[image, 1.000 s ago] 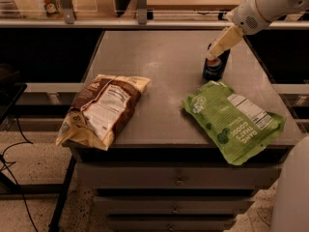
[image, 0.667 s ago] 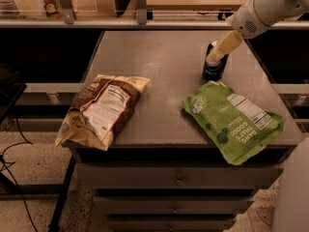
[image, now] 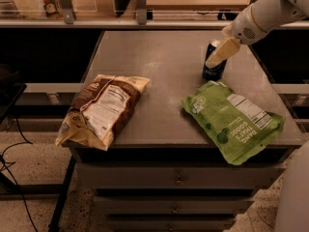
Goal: Move pepsi can near green rice chip bag
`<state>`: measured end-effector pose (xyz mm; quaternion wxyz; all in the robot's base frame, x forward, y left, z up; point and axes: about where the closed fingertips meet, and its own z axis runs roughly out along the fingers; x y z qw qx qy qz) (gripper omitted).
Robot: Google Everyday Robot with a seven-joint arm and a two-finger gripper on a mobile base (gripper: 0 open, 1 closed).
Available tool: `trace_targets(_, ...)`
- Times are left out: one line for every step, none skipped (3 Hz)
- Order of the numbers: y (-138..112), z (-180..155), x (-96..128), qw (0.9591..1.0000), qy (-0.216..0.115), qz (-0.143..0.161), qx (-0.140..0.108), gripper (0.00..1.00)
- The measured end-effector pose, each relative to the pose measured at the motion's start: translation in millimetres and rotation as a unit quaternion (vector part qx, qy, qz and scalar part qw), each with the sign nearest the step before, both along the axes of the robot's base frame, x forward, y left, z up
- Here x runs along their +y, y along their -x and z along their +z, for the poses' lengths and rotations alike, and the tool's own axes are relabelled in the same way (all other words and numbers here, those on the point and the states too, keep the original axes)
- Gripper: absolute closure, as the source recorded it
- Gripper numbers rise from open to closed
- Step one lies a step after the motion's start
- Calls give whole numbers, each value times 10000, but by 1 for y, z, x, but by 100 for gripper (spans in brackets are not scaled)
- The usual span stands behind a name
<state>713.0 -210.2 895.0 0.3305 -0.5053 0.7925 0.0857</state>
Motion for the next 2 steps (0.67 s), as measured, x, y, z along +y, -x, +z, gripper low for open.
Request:
trace_targets(-3, -8, 0, 10000, 43, 15, 34, 41)
trace_targets(-9, -15, 2, 9999, 47, 42, 83, 64)
